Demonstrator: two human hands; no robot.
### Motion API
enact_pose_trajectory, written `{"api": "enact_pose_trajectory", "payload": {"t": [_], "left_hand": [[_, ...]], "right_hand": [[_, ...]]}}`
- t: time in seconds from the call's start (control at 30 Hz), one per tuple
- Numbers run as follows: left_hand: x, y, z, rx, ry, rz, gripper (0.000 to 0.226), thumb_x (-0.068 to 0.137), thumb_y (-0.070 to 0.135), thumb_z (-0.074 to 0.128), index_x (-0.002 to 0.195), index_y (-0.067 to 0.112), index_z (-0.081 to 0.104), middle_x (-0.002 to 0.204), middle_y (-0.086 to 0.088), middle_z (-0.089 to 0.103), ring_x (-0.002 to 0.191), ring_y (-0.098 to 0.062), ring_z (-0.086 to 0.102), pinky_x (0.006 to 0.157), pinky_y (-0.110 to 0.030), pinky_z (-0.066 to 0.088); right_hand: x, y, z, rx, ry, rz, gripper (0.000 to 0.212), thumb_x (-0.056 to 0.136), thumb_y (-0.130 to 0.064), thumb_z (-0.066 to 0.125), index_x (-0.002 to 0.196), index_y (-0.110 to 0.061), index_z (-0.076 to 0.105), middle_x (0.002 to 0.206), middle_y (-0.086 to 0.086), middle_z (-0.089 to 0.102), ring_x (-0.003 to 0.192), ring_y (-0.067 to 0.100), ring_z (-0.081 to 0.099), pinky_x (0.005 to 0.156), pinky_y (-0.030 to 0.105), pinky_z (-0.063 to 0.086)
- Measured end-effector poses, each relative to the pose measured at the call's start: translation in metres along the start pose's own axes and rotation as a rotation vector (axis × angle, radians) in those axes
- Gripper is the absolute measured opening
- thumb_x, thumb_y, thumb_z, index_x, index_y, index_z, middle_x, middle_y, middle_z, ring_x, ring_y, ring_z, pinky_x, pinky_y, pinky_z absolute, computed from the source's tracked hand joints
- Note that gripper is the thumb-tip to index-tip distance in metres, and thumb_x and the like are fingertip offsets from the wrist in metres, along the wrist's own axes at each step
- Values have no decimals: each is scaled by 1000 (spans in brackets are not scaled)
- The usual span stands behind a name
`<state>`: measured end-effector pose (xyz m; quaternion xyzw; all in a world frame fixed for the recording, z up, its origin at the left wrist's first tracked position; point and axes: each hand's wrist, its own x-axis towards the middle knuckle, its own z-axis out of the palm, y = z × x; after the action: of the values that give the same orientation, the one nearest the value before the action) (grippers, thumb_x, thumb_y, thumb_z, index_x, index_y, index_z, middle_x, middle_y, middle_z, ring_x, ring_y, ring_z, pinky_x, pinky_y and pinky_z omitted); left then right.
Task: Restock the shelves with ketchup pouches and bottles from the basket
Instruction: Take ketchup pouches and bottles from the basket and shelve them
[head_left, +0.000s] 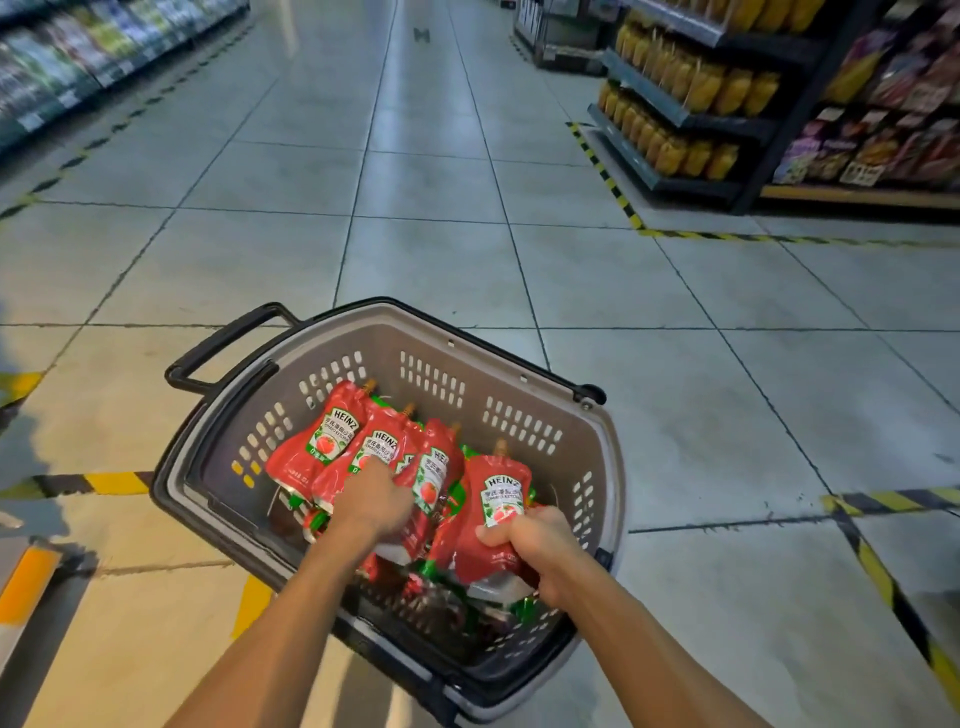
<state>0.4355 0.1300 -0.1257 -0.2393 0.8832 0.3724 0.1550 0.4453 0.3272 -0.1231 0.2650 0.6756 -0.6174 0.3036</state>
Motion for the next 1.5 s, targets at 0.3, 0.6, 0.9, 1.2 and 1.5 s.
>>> {"api": "enact_pose_trajectory", "payload": {"t": [0.3,0.6,0.9,1.2,1.5], "left_hand": [[-88,8,-97,-793,6,-19,16,93,-1,63,94,11,52,85,-12,75,66,-23,72,52,-32,55],[-247,-65,-203,-1194,213,170,31,91,-7,59,119,5,63,104,-14,76,78,-23,73,60,-32,60],[-426,-211,-260,-1338,794,113,38,83,-12,49,112,5,65,94,-10,71,85,-23,63,76,-34,48],[-575,-332,-217,-1362,1342,-82,32,84,11,71,114,2,66,105,-16,75,86,-25,71,76,-38,60],[-638,-416,-142,-1260,1585,-337,30,85,3,74,111,14,65,98,1,78,86,-15,75,63,-22,58]], "right_hand": [[-83,-37,5,113,-108,-304,44,81,-10,78,119,-12,55,103,14,76,89,32,76,82,51,61],[-199,-61,118,52,-562,-572,28,84,-4,74,111,-7,67,101,14,77,85,24,76,67,33,60],[-322,3,298,-187,-1052,-667,41,77,-9,76,116,0,68,108,17,75,96,29,72,82,35,60],[-426,137,416,-491,-1429,-593,29,83,-1,75,110,-4,68,101,13,77,88,23,75,70,29,59],[-457,263,465,-787,-1603,-564,34,85,-3,76,115,-14,65,101,1,78,92,16,75,68,25,60]]}}
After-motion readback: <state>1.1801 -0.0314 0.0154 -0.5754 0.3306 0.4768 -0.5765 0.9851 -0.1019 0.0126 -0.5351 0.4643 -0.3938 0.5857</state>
